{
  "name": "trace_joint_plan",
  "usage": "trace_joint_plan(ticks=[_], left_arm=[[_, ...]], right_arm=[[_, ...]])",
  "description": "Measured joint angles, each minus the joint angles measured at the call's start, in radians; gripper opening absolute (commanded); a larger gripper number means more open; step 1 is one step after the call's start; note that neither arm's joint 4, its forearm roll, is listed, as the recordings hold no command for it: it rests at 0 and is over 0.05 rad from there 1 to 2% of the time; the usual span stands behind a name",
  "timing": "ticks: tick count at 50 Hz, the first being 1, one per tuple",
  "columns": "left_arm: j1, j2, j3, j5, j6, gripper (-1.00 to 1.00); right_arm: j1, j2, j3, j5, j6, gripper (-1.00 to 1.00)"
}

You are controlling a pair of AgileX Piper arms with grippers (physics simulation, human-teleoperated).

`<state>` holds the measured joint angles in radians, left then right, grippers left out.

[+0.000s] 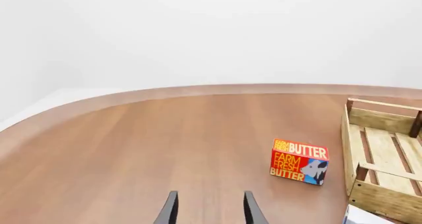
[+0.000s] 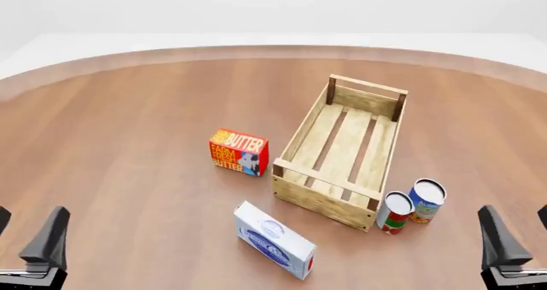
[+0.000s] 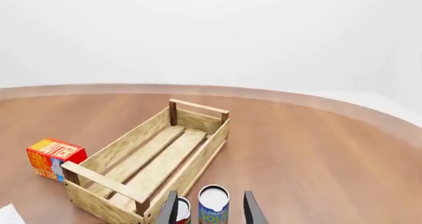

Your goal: Pick up the ketchup, and put it in the wooden tray.

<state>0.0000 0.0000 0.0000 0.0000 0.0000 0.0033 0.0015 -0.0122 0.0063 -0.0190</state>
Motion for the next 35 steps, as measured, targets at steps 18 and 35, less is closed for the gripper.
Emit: trace_joint_plan(ticks=[18,35], left_arm=[[0.0,0.0,0.0,0.0,0.0,1.0],[0.0,0.0,0.0,0.0,0.0,1.0]], right_arm=[[0.145,0.248,-0.071,-0.126,-0.086,1.0],[0.353,0.633,-0.185,-0.26,-0.14,1.0]])
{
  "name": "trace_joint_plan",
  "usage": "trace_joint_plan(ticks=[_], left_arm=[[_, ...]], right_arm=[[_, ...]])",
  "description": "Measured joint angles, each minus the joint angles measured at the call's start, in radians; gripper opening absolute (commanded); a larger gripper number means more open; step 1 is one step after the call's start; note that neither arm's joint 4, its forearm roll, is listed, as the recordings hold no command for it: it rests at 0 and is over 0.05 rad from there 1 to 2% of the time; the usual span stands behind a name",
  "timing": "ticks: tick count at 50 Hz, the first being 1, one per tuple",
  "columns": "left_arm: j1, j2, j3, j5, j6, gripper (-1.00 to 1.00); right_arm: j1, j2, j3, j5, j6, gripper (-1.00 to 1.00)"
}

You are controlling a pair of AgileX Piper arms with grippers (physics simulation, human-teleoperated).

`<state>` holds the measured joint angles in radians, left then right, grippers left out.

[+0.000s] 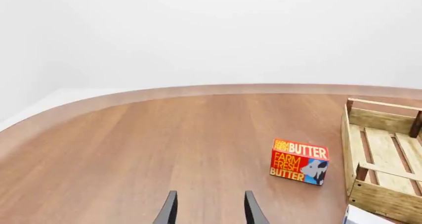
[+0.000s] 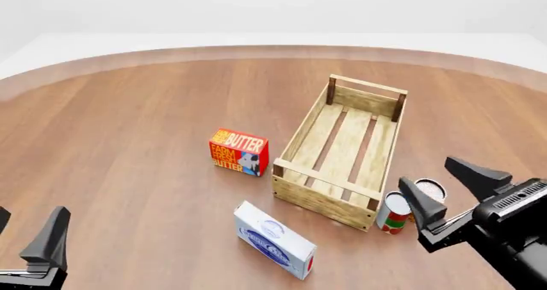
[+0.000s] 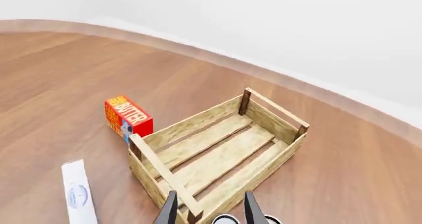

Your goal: Pick up the ketchup, and put it in the wooden tray.

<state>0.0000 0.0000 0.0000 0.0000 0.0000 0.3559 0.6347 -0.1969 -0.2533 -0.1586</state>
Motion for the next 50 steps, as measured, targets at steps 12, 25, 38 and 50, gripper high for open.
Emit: trace_joint_plan(ticks=[12,25,38,50], left_arm=[[0.0,0.0,0.0,0.0,0.0,1.0],[0.0,0.0,0.0,0.0,0.0,1.0],[0.0,0.0,0.0,0.0,0.0,1.0],[0.0,0.0,0.0,0.0,0.0,1.0]], right_arm=[[0.157,0.236,-0.096,-0.054,0.008,1.0],[0.31,0.483,-0.181,-0.166,0.038,1.0],[0.451,0.666,-0.266,-0.218,0.072,1.0],[0.565,0.768,-0.338,-0.23,0.096,1.0]])
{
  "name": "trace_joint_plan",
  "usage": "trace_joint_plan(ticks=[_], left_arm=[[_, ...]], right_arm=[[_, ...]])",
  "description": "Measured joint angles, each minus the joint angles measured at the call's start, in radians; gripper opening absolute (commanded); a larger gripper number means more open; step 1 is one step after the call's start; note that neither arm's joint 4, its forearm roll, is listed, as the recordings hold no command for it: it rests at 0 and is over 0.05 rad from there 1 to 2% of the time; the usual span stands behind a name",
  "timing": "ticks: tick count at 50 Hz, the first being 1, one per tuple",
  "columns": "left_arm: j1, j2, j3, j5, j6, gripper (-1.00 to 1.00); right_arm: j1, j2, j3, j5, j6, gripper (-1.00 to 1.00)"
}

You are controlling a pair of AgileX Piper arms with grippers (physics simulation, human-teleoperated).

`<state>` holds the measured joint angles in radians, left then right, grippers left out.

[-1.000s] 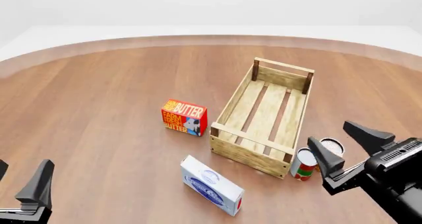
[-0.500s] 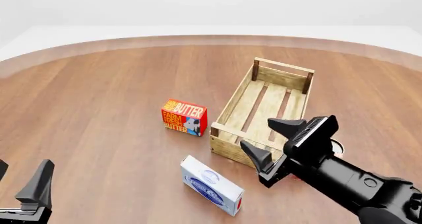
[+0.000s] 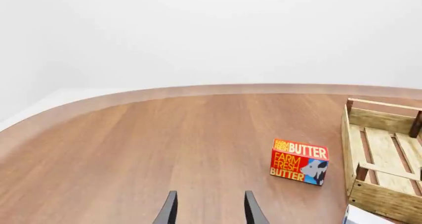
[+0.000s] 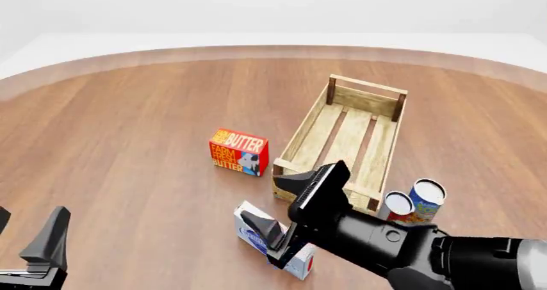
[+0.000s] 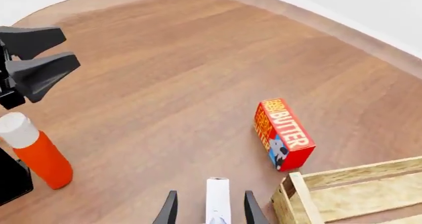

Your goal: Pick up the ketchup, and put it in the wooden tray.

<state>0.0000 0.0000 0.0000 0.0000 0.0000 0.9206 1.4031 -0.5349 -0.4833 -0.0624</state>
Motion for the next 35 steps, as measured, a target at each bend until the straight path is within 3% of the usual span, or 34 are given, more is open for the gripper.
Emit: trace_joint_plan(ticks=[35], left_arm=[[0.0,0.0,0.0,0.0,0.0,1.0]], right_arm=[[0.275,0.208,-0.178,0.002,0.028,1.0]])
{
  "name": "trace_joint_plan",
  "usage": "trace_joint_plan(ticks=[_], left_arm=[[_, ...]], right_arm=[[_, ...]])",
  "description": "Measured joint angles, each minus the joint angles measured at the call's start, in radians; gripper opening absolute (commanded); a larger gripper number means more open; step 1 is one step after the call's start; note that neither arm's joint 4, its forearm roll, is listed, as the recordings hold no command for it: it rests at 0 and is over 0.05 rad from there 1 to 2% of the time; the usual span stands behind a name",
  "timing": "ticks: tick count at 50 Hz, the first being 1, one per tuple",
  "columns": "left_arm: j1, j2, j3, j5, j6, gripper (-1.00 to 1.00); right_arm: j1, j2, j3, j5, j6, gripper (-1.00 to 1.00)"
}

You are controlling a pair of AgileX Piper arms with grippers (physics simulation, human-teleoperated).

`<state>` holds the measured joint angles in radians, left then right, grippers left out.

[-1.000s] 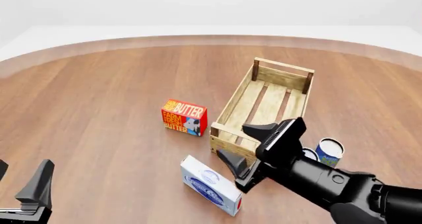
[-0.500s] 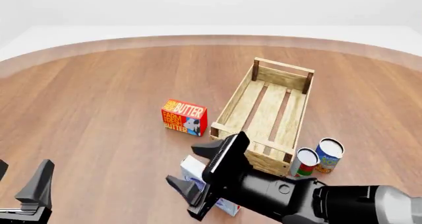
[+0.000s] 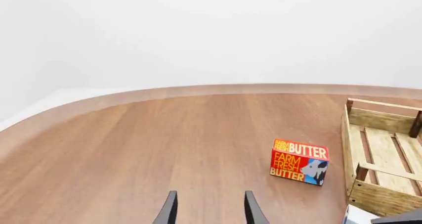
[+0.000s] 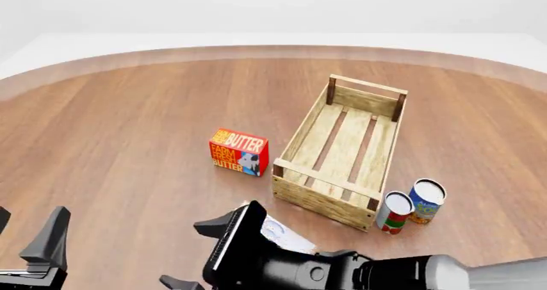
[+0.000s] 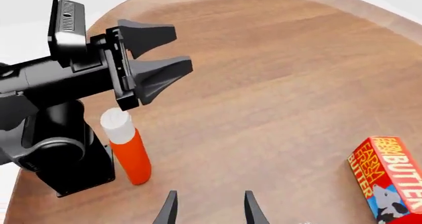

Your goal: Pick up the ketchup, and put it in the wooden tray.

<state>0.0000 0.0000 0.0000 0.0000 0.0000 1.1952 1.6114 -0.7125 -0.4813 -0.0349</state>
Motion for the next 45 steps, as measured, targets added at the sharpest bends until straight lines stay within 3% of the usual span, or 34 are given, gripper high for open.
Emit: trace_joint_plan(ticks=[29,45], left_arm=[[0.0,0.0,0.0,0.0,0.0,1.0],[0.0,0.0,0.0,0.0,0.0,1.0]], right_arm=[[0.152,0.13,-0.123,0.035,0.006,1.0],[0.196,0.174,-0.183,0.069,-0.026,1.0]])
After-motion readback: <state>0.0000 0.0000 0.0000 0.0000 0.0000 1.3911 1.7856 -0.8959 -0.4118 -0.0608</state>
